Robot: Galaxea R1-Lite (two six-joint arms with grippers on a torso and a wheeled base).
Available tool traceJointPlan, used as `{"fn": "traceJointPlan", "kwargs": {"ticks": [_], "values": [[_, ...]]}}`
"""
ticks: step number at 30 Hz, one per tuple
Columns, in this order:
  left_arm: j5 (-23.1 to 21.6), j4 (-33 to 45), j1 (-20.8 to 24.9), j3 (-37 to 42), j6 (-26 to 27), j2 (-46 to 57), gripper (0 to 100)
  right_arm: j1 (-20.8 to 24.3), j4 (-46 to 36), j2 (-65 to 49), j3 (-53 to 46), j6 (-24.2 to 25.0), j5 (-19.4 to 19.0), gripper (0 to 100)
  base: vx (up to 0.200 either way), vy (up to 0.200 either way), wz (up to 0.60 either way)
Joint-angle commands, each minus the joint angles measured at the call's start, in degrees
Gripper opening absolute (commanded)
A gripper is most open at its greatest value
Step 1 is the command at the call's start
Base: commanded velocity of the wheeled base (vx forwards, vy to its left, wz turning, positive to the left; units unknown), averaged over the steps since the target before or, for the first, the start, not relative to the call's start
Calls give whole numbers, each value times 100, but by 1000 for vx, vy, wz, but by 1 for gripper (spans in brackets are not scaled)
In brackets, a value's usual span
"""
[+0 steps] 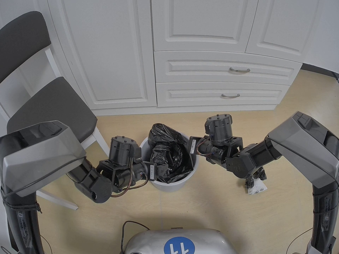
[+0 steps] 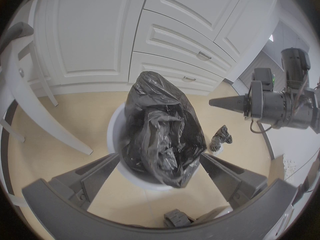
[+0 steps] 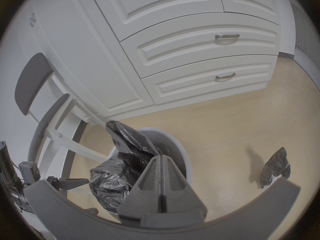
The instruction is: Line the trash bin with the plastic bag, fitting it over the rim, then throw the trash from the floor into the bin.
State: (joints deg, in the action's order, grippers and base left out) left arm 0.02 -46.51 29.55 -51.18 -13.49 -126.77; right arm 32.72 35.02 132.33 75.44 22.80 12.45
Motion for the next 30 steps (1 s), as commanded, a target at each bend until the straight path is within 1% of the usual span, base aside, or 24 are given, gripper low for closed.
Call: {"fn": "traceJointPlan", "kwargs": {"ticks": [1,2,3,5,10,11,17,20,22,24,25,26,27,29,30], "values": [[59,72,-37,-710,49,-674,100,-64,13,232,147,76,12,0,0,0,0],[85,80,-37,-745,49,-700,100,-64,13,223,147,85,12,0,0,0,0],[217,159,-81,-868,119,-770,100,-64,13,214,147,120,12,0,0,0,0],[340,256,-151,-929,312,-797,100,-82,13,206,156,129,12,0,0,0,0],[375,212,-195,-1044,409,-885,100,-99,22,206,191,137,12,0,0,0,0],[375,212,-204,-1087,418,-902,0,-99,22,206,191,137,12,0,0,0,0],[375,195,-178,-1228,409,-928,0,-108,22,206,200,146,12,0,0,0,0],[393,168,-186,-1026,383,-823,0,-108,40,206,191,181,12,0,0,0,0],[534,19,-186,-648,383,-577,0,-108,75,197,112,208,21,0,0,0,0],[569,-131,-186,-419,374,-454,0,-108,101,170,112,199,21,0,0,0,0],[578,-324,-186,-200,374,-357,0,-134,75,83,173,164,3,0,0,0,0],[578,-324,-186,-200,374,-357,0,-134,75,83,173,164,3,0,0,0,0],[578,-614,-186,99,374,-181,0,-169,-75,-14,375,76,-67,0,0,0,0],[569,-825,-160,336,374,-58,0,-169,-488,-49,692,-197,-120,0,0,0,0],[578,-904,-151,433,374,-14,0,-169,-822,-58,894,-390,-137,0,0,0,0]]}}
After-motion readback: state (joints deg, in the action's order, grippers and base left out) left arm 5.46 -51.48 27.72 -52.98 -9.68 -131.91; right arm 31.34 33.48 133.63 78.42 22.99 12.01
